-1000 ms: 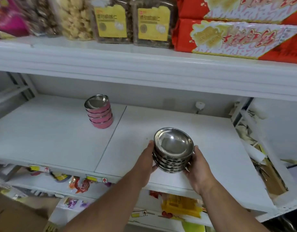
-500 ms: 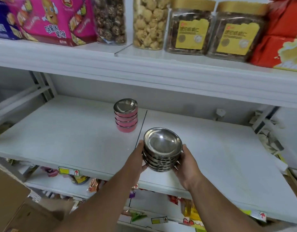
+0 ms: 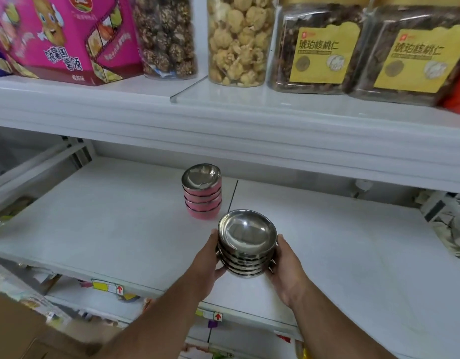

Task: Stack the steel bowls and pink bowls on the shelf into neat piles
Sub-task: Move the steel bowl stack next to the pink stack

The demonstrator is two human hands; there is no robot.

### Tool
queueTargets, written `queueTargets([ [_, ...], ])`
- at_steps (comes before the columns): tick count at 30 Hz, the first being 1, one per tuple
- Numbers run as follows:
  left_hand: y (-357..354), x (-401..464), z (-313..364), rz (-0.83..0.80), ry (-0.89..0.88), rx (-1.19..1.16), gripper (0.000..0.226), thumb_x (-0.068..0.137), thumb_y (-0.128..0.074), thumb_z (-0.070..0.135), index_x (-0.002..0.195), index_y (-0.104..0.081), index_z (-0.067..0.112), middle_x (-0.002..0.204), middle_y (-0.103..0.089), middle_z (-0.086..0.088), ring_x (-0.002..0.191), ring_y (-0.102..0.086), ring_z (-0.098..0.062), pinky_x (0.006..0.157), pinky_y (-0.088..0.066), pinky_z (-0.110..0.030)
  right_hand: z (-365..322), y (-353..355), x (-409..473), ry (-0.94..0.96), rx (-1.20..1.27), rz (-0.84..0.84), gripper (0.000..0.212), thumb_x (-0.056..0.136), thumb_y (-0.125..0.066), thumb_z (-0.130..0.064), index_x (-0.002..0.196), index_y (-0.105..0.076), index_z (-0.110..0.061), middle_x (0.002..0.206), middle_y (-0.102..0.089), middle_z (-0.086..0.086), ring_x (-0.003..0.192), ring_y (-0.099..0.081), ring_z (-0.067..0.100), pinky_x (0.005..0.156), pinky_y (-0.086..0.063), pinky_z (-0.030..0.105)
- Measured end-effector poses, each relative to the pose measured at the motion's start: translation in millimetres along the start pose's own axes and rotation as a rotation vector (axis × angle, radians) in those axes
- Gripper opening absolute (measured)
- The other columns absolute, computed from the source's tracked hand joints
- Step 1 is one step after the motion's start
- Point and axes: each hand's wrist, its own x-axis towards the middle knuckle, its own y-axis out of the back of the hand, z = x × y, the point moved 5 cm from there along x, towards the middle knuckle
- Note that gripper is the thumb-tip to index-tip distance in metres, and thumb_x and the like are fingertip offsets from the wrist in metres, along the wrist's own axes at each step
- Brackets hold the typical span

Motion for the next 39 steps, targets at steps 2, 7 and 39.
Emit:
queueTargets([
  [2, 3, 6, -2, -0.024, -0.007, 0.021, 0.058, 0.097, -0.043, 0.06, 0.145, -0.051, 0.028, 0.15, -0.05, 0.004, 0.14, -0.042, -0.016, 0.114, -0.039, -0.046, 2, -1, 3, 0.01, -0.004, 0.007, 0.054, 0.105, -0.032, -0.054, 0.136, -0.063, -0.023, 0.143, -0.061, -0.001, 0.136, -0.05, 0.015, 0.122, -0.032, 0.042],
  [7, 12, 11, 1, -0.045, -0.029, 0.112, 0.057, 0.097, -0.04, 0.061, 0.143, -0.051, 0.028, 0.149, -0.051, 0.006, 0.138, -0.044, -0.012, 0.117, -0.033, -0.046, 7, 0, -1, -0.004, -0.018, 0.11, 0.058, 0.104, -0.038, -0.053, 0.145, -0.055, -0.015, 0.149, -0.056, 0.003, 0.138, -0.049, 0.017, 0.123, -0.031, 0.042],
  [39, 19, 15, -3, -0.212, -0.008, 0.188, 0.085, 0.072, -0.051, 0.075, 0.15, -0.038, 0.042, 0.159, -0.037, 0.013, 0.136, -0.043, -0.013, 0.12, -0.024, -0.052, 25, -26, -20, 0.068, -0.064, 0.279, 0.048, 0.109, -0.033, -0.037, 0.149, -0.048, -0.017, 0.154, -0.05, -0.001, 0.142, -0.043, 0.015, 0.121, -0.033, 0.04],
])
